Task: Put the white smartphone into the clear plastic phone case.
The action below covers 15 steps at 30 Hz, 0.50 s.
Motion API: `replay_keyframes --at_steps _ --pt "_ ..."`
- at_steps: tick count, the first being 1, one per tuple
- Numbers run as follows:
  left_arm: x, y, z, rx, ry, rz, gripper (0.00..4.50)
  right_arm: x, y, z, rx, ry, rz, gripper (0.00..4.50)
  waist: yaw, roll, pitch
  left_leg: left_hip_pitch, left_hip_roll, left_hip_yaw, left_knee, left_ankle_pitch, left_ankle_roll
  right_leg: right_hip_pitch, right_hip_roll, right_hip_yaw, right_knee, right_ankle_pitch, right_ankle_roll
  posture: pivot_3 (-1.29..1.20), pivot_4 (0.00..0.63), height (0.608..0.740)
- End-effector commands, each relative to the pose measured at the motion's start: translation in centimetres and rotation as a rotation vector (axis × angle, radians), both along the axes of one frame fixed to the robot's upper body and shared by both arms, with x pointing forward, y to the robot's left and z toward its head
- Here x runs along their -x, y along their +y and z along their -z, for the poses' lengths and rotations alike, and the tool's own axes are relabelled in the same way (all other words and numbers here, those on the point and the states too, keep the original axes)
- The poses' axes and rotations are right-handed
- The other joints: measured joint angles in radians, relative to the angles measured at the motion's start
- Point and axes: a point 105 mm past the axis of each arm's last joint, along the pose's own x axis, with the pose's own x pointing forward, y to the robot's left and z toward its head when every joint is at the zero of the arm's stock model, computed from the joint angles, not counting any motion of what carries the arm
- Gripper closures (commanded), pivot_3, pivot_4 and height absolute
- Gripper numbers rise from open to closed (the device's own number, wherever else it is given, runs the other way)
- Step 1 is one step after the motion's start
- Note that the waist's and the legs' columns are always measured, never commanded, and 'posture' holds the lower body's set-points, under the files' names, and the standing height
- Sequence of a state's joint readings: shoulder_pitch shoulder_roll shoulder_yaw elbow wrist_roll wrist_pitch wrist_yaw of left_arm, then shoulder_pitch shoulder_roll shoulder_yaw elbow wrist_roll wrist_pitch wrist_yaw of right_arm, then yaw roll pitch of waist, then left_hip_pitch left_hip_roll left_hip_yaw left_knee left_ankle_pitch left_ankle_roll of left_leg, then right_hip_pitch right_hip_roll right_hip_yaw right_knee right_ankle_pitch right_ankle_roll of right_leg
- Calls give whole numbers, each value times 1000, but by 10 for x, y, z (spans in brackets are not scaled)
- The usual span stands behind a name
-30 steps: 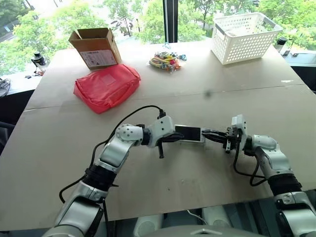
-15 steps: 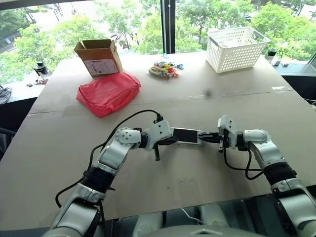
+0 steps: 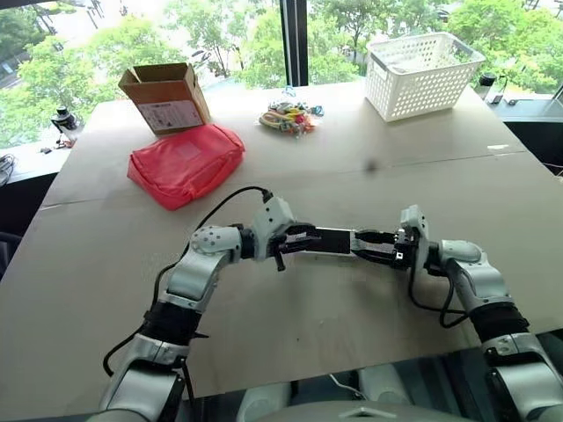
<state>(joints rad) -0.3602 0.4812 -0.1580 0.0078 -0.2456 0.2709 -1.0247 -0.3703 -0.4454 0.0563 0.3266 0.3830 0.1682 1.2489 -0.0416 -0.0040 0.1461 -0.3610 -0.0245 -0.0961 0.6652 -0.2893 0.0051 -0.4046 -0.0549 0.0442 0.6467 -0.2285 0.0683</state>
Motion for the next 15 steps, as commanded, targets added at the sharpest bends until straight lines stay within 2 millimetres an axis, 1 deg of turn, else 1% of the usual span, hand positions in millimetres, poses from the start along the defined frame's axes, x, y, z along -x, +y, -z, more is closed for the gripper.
replay_keyframes --at_steps 1,2,3,4,6,8,12,13,15 --pt "4 24 -14 43 -27 -36 1599 1 -22 -30 2 -97 10 711 1 0 1 -7 -1 0 0 0 0 -7 -1 0 0 0 0 0 150 740" --pt "7 33 -12 39 -16 -50 1130 3 -32 -32 25 -106 18 233 2 0 1 -10 -1 0 0 0 0 -9 -1 0 0 0 0 0 150 740" --pt "11 45 -9 30 -6 -69 674 4 -43 -33 51 -113 30 0 3 0 2 -11 -1 0 0 0 -1 -10 -1 0 -2 0 0 0 150 740" --pt "15 54 -6 22 5 -77 160 5 -53 -33 72 -113 42 0 4 1 2 -11 -1 0 -1 0 0 -10 -1 -1 -3 0 0 0 150 740" --pt "22 74 -3 16 22 -109 74 8 -75 -30 133 -109 61 0 5 1 5 -11 -1 0 -2 0 0 -10 -2 -1 -5 0 0 0 150 740" --pt "25 88 -3 6 19 -139 74 10 -90 -28 186 -99 65 0 7 1 11 -11 -1 0 -2 0 0 -9 -2 -1 -5 0 0 0 150 740" --pt "21 111 -8 -24 -59 -228 74 4 -113 -33 220 -111 98 0 8 2 15 -11 -1 1 -1 0 0 -8 -2 -1 -4 0 0 0 150 740" --pt "22 115 -10 -26 -89 -232 74 1 -117 -34 230 -132 117 0 7 2 15 -10 -1 2 -1 0 0 -8 -2 -1 -4 0 0 0 150 740" --pt "25 121 -10 -50 -82 -228 74 -2 -125 -39 236 -140 135 0 5 2 15 -10 -1 3 -1 0 0 -8 -2 0 -4 0 0 0 150 740"
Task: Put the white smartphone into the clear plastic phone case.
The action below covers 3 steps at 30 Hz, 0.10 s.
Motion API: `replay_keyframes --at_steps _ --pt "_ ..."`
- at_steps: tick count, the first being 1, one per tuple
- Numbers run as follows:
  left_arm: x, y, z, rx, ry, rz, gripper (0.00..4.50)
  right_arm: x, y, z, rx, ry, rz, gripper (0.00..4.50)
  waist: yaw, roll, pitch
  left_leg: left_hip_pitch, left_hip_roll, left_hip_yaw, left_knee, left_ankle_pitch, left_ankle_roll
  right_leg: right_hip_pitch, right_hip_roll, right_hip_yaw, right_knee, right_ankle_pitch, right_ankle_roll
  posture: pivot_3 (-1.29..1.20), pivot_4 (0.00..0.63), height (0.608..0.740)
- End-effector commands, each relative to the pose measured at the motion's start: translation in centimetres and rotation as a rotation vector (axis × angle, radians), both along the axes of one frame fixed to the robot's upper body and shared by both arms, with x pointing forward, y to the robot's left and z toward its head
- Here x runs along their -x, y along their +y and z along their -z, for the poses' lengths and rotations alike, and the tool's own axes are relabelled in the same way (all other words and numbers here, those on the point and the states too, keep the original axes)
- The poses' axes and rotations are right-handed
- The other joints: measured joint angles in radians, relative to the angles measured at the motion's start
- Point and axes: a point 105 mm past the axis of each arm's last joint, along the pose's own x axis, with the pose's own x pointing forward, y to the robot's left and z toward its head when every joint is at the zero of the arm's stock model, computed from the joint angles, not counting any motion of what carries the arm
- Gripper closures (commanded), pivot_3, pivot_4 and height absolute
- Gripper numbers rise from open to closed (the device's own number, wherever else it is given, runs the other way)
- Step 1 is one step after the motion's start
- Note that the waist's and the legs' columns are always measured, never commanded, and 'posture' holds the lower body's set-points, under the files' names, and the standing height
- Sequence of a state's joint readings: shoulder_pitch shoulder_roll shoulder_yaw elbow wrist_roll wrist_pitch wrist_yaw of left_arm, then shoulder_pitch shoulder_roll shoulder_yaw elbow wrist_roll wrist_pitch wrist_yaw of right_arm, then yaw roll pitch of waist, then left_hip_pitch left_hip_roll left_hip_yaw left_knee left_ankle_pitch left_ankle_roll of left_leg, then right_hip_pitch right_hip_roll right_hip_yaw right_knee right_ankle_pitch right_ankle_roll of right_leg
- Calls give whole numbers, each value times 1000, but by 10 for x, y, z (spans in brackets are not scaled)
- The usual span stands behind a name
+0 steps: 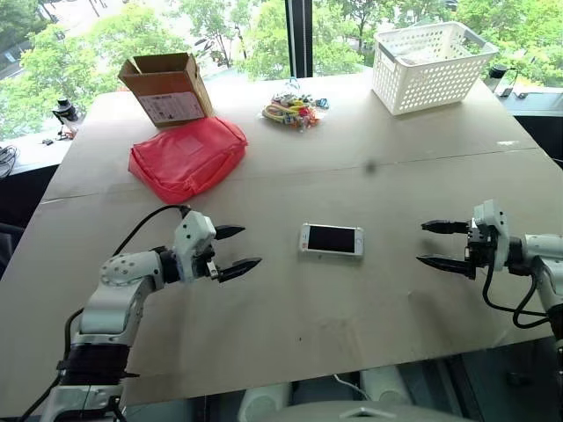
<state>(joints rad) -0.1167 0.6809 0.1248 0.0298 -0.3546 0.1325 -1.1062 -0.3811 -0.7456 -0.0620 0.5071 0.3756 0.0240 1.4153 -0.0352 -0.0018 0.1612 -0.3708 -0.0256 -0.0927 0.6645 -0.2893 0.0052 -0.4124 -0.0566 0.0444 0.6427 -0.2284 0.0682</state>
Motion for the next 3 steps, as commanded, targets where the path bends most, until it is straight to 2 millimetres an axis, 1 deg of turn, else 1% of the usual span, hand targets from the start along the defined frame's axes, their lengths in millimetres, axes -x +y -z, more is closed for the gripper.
replay_keyframes --at_steps 1,3 --pt "3 17 -12 -49 -59 -17 74 -6 -20 -24 9 -75 27 0 -2 0 0 0 0 1 0 0 0 0 0 0 0 0 0 0 150 740" --pt "4 21 -11 -68 -57 -25 74 -5 -21 -28 -3 -72 14 0 -3 0 1 0 0 2 0 0 0 0 0 0 0 0 0 0 150 740"
